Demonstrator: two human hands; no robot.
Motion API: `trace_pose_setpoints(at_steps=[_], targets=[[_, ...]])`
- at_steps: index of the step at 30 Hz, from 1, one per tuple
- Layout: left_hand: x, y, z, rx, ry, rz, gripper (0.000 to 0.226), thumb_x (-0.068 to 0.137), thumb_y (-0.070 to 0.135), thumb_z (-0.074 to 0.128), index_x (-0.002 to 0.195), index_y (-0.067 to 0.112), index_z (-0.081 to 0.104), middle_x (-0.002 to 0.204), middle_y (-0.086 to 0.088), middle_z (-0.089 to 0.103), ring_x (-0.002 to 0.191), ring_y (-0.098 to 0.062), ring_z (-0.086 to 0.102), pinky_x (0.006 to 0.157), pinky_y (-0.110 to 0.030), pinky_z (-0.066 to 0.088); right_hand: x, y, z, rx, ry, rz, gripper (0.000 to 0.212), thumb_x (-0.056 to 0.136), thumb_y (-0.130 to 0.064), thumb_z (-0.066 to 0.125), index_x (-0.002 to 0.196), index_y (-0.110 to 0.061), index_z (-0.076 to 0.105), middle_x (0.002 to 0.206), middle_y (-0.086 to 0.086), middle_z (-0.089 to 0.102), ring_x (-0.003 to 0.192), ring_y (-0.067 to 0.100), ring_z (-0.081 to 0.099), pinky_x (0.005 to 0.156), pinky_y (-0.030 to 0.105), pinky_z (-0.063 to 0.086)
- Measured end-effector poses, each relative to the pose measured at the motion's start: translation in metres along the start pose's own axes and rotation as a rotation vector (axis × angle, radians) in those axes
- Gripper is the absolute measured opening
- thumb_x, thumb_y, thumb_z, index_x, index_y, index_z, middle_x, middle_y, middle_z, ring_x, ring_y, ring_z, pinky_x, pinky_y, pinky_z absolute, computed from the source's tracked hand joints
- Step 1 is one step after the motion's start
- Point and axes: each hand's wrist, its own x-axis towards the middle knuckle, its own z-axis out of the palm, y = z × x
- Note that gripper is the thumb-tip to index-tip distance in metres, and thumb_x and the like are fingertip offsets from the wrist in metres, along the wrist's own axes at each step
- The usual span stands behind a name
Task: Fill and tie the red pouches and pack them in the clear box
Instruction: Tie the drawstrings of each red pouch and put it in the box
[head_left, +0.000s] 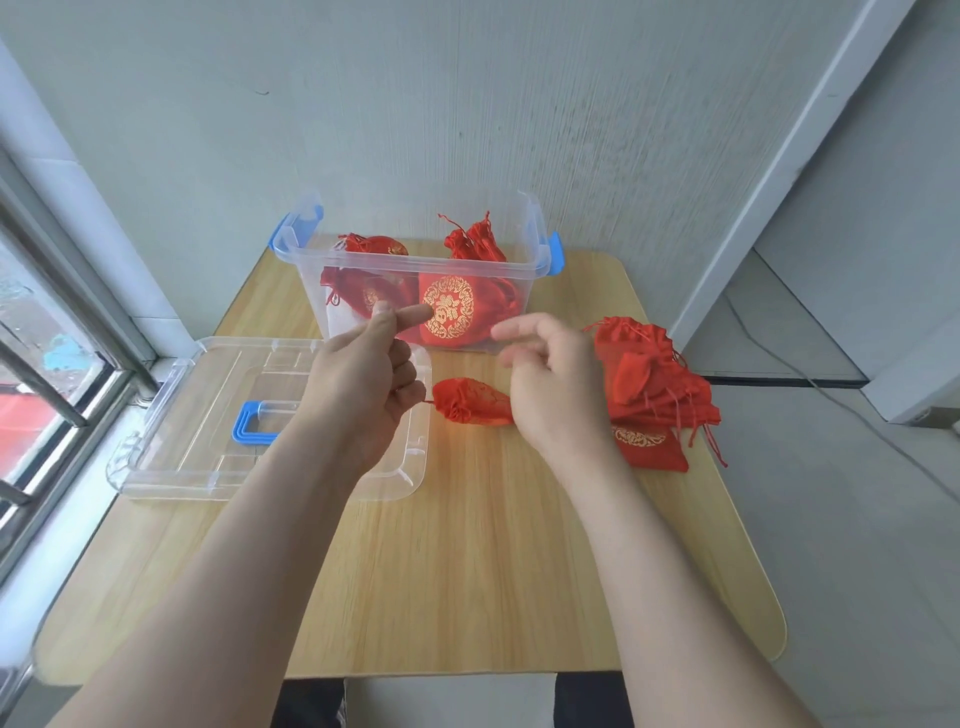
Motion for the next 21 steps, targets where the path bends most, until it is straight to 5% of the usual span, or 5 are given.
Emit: trace_pose_setpoints(at_steps=[5, 8, 10, 14, 21], targets=[[0.004, -0.001, -0.003, 0.117, -0.114, -0.102, 0.035, 0.106, 0.017, 0.045, 0.128, -0.002, 0.066, 0.066, 0.003, 0.031, 0.058, -0.014, 0.023, 0.055, -0.028, 0.024, -0.009, 0.011, 0.001, -0.126, -0.315, 0.094, 0.016, 0.09, -0.016, 0.072, 0.098, -0.028, 0.08, 0.092, -0.012, 0.077, 0.084, 0.002, 0.071, 0.061, 0.01, 0.048], [0.002, -0.003, -0.005, 0.253, -0.135, -0.081, 0.034, 0.102, -0.001, 0.041, 0.127, -0.004, 0.063, 0.067, -0.003, 0.05, 0.056, -0.014, 0.033, 0.057, -0.03, 0.03, -0.013, 0.013, 0.004, -0.137, -0.302, 0.117, 0.015, 0.094, -0.019, 0.069, 0.101, -0.028, 0.079, 0.091, -0.011, 0.075, 0.08, 0.005, 0.07, 0.055, 0.012, 0.046], [-0.001, -0.006, -0.007, 0.386, -0.176, -0.047, 0.037, 0.101, -0.007, 0.043, 0.132, 0.001, 0.061, 0.073, -0.007, 0.058, 0.056, -0.013, 0.039, 0.058, -0.03, 0.035, -0.012, 0.009, 0.004, -0.079, -0.261, 0.136, 0.022, 0.1, -0.021, 0.06, 0.1, -0.025, 0.081, 0.088, -0.015, 0.073, 0.082, 0.007, 0.068, 0.065, 0.02, 0.047], [-0.004, -0.011, -0.006, 0.572, -0.278, 0.011, 0.046, 0.101, -0.003, 0.05, 0.144, 0.011, 0.055, 0.076, -0.006, 0.064, 0.056, -0.014, 0.043, 0.057, -0.028, 0.04, -0.012, 0.001, 0.002, 0.088, -0.361, 0.234, 0.031, 0.099, -0.032, 0.061, 0.082, -0.013, 0.077, 0.072, -0.003, 0.057, 0.071, 0.013, 0.053, 0.072, 0.035, 0.041], [-0.01, -0.011, -0.002, 0.668, -0.348, 0.081, 0.02, 0.106, 0.013, 0.059, 0.123, 0.011, 0.069, 0.078, -0.002, 0.075, 0.066, -0.015, 0.057, 0.064, -0.028, 0.051, -0.013, 0.002, 0.004, 0.202, -0.244, 0.228, 0.02, 0.103, -0.026, 0.067, 0.088, -0.018, 0.078, 0.067, -0.007, 0.069, 0.066, 0.007, 0.06, 0.071, 0.025, 0.048]])
